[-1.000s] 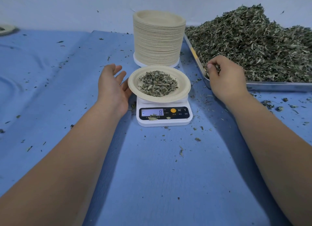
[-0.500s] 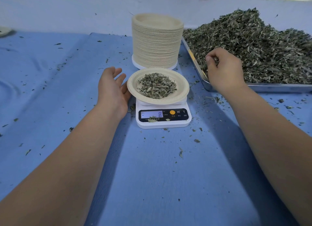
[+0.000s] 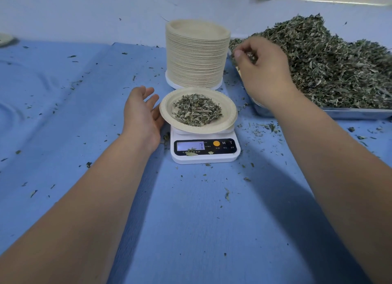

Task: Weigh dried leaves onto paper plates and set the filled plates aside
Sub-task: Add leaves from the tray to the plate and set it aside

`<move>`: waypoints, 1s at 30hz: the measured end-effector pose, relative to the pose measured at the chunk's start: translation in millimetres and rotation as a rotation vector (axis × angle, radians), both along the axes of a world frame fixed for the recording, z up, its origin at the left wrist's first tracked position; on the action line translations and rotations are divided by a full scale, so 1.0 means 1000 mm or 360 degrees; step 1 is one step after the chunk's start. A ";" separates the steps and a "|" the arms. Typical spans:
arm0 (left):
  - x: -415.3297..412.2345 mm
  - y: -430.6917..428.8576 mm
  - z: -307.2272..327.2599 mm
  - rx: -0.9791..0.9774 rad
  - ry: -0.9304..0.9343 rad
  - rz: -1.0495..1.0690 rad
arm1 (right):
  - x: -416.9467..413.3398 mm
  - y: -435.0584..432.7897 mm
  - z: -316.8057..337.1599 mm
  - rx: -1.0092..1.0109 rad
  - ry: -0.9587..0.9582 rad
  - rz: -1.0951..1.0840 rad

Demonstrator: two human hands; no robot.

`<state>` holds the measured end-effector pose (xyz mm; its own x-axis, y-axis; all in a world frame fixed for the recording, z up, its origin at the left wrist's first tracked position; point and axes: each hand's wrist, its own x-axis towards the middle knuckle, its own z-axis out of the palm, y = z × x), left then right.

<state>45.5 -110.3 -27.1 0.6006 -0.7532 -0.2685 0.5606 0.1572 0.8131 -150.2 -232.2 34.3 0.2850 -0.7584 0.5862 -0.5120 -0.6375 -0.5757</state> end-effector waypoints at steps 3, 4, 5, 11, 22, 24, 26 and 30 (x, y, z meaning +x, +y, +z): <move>0.000 0.001 0.001 0.0005 -0.0008 0.0005 | 0.013 0.011 0.004 0.0001 0.0142 0.0148; 0.000 0.001 0.001 0.0006 -0.0014 0.0004 | 0.017 0.014 0.005 0.0005 0.0197 0.0186; -0.001 0.001 0.001 0.0007 -0.0019 0.0002 | 0.021 0.016 0.006 0.0010 0.0253 0.0214; -0.001 0.001 0.001 0.0009 -0.0017 0.0005 | 0.036 0.023 0.003 -0.0044 0.0711 0.0250; 0.000 0.002 0.001 -0.0012 -0.0008 -0.0001 | 0.016 0.026 -0.003 -0.0010 0.0541 0.0201; 0.000 0.001 0.001 -0.0012 -0.0014 -0.0001 | 0.006 0.024 -0.009 -0.0013 0.0362 0.0131; 0.000 0.001 0.001 -0.0009 -0.0025 -0.0005 | -0.007 0.024 -0.017 0.0009 0.0266 0.0050; -0.002 0.001 0.000 0.0006 -0.0094 -0.0026 | -0.028 0.024 -0.033 0.0119 0.0270 -0.0122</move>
<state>43.8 -109.7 -27.0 0.6032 -0.7619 -0.2358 0.5141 0.1453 0.8454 -178.6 -208.2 1.5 0.3144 -0.8214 0.4758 -0.6512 -0.5513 -0.5215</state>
